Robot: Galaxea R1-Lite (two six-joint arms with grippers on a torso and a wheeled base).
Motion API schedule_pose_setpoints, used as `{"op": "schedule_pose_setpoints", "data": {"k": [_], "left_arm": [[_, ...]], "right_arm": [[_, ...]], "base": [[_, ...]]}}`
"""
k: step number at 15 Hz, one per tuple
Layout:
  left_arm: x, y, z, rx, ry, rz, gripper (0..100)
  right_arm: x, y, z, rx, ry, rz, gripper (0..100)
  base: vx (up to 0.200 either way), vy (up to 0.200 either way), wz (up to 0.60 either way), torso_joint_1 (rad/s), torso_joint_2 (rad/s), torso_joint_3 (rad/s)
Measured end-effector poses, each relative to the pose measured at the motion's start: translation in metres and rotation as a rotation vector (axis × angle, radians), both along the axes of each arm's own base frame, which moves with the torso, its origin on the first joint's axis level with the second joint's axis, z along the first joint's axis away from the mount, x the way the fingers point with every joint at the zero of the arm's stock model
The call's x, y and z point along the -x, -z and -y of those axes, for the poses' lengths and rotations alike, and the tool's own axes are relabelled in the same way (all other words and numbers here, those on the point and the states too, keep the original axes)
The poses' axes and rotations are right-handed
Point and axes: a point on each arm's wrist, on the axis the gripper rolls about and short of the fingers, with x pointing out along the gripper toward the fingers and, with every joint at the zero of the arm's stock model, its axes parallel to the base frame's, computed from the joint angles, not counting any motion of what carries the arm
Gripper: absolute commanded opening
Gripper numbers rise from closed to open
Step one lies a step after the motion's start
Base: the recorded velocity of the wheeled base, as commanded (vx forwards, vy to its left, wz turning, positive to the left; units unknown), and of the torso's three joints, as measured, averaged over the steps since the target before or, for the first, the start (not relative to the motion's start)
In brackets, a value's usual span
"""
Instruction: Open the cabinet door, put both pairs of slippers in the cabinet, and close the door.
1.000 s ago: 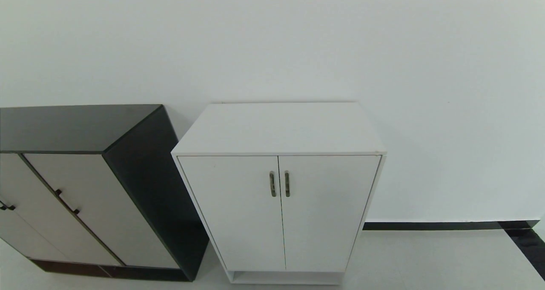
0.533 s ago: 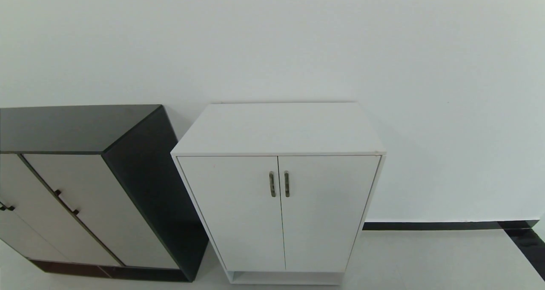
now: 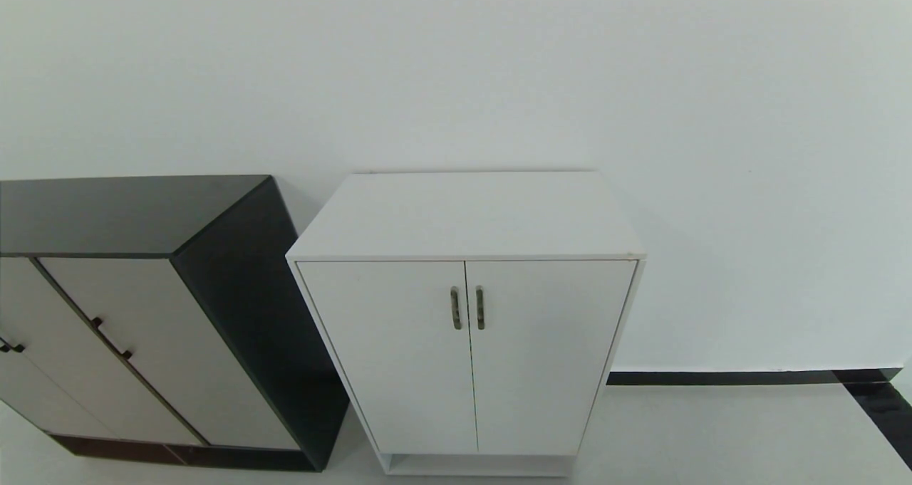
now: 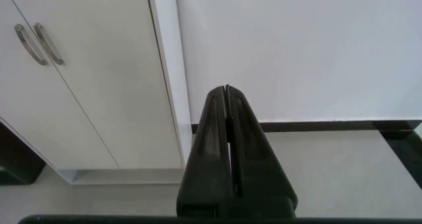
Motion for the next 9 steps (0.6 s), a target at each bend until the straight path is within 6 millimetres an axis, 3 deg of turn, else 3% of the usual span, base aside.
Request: {"op": "schedule_pose_setpoints", "data": {"k": [9], "left_arm": [[0.0,0.0,0.0,-0.001,0.0,0.0,0]], "right_arm": [[0.0001,0.0004,0.0,-0.009,0.0,0.003,0]], "base": [[0.0,0.0,0.0,0.0,0.0,0.0]]}}
